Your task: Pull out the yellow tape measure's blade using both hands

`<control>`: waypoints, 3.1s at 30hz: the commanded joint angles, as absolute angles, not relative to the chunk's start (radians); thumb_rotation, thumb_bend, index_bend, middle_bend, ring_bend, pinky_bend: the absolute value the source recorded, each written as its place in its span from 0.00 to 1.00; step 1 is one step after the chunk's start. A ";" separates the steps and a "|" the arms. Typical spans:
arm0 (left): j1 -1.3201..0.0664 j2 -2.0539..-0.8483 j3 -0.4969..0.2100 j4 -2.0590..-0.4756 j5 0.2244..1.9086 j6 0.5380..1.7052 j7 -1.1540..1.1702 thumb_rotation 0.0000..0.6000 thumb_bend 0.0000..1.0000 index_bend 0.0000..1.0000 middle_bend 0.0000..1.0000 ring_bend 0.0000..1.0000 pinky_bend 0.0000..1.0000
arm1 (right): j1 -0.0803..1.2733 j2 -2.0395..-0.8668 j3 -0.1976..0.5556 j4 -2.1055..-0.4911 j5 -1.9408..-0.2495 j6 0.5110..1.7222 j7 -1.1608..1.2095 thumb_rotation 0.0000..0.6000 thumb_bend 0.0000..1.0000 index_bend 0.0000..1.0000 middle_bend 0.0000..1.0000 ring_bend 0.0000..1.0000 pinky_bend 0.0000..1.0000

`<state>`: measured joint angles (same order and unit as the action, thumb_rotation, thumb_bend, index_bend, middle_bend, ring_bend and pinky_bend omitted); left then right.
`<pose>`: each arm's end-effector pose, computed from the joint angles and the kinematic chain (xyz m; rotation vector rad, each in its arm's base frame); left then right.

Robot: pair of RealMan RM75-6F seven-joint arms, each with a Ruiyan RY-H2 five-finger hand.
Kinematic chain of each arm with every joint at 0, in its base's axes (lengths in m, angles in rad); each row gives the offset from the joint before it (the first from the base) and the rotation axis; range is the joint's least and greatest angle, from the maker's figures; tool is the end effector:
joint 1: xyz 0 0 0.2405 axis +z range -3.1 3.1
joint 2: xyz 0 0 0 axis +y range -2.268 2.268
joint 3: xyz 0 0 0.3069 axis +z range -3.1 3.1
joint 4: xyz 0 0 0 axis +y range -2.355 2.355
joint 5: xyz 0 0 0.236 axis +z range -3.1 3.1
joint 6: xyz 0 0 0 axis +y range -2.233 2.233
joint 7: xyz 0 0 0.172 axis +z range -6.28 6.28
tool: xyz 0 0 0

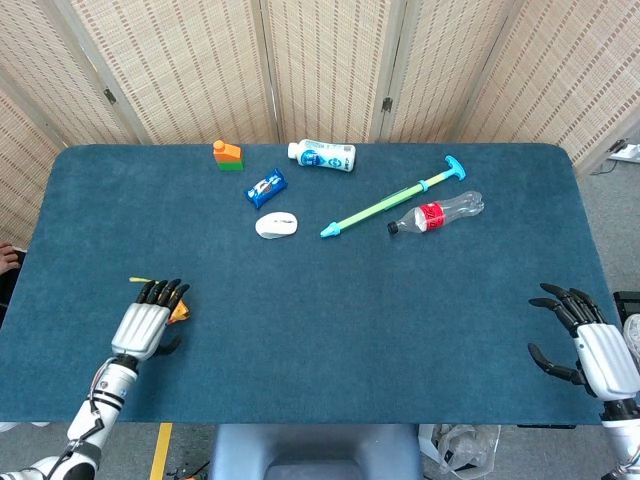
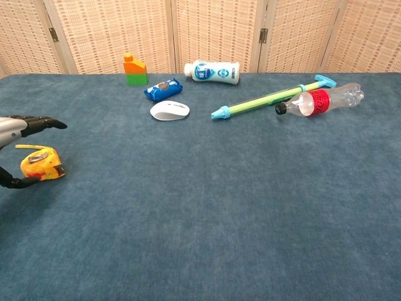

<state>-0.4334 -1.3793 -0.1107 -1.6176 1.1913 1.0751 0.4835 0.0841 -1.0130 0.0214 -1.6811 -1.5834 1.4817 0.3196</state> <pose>-0.2888 0.3265 0.0097 -1.7463 -0.9102 -0.6770 -0.3491 -0.2067 0.1786 1.3680 -1.1215 1.1328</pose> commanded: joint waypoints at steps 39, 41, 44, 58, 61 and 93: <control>-0.606 -1.340 -0.059 -1.548 0.911 0.904 0.640 1.00 0.34 0.21 0.25 0.17 0.01 | 0.087 -1.024 0.018 -1.667 -1.578 1.464 0.329 1.00 0.36 0.24 0.16 0.14 0.09; -0.605 -1.334 -0.052 -1.555 0.900 0.908 0.643 1.00 0.34 0.22 0.26 0.18 0.01 | 0.087 -1.024 0.019 -1.668 -1.579 1.466 0.328 1.00 0.36 0.24 0.16 0.14 0.09; -0.600 -1.325 -0.044 -1.570 0.888 0.924 0.641 1.00 0.34 0.22 0.26 0.18 0.01 | 0.088 -1.024 0.019 -1.669 -1.579 1.465 0.326 1.00 0.36 0.24 0.16 0.14 0.09; -0.600 -1.355 -0.031 -1.544 0.881 0.964 0.618 1.00 0.34 0.18 0.26 0.18 0.01 | 0.088 -1.025 0.018 -1.670 -1.579 1.464 0.325 1.00 0.36 0.24 0.16 0.14 0.09; -0.604 -1.366 -0.031 -1.529 0.878 0.965 0.617 1.00 0.34 0.20 0.26 0.19 0.01 | 0.087 -1.024 0.018 -1.671 -1.577 1.465 0.325 1.00 0.36 0.24 0.16 0.14 0.09; -0.589 -1.412 -0.040 -1.443 0.905 1.008 0.553 1.00 0.34 0.43 0.40 0.30 0.05 | 0.086 -1.018 0.019 -1.687 -1.577 1.464 0.310 1.00 0.36 0.24 0.16 0.14 0.09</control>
